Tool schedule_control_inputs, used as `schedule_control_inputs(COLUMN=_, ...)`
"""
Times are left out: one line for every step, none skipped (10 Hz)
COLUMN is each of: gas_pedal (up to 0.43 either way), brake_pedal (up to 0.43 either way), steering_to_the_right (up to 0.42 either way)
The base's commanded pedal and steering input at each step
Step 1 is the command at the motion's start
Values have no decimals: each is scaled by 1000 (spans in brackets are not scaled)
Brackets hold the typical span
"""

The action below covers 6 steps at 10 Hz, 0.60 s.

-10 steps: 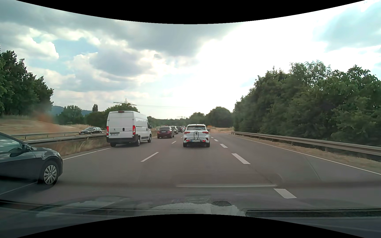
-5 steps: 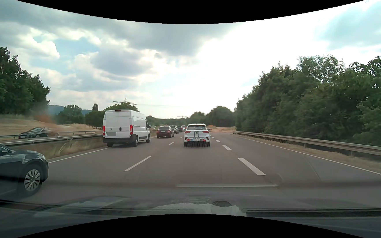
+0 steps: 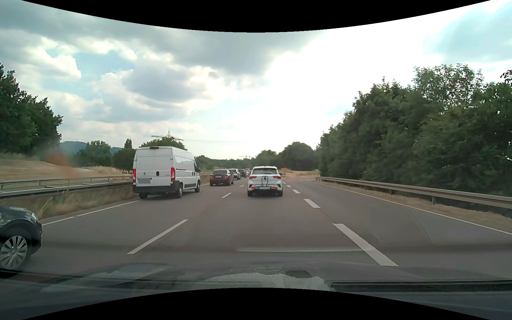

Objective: Follow the waypoints while adhering to traffic rules and regulations

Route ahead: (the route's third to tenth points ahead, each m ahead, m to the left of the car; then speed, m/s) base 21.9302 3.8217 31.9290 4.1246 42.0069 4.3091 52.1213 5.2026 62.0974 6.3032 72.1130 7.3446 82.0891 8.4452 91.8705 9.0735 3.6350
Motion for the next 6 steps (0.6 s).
schedule_control_inputs(gas_pedal=47, brake_pedal=0, steering_to_the_right=-9)
schedule_control_inputs(gas_pedal=28, brake_pedal=0, steering_to_the_right=-9)
schedule_control_inputs(gas_pedal=0, brake_pedal=0, steering_to_the_right=-9)
schedule_control_inputs(gas_pedal=0, brake_pedal=0, steering_to_the_right=-9)
schedule_control_inputs(gas_pedal=0, brake_pedal=0, steering_to_the_right=-9)
schedule_control_inputs(gas_pedal=0, brake_pedal=0, steering_to_the_right=-9)
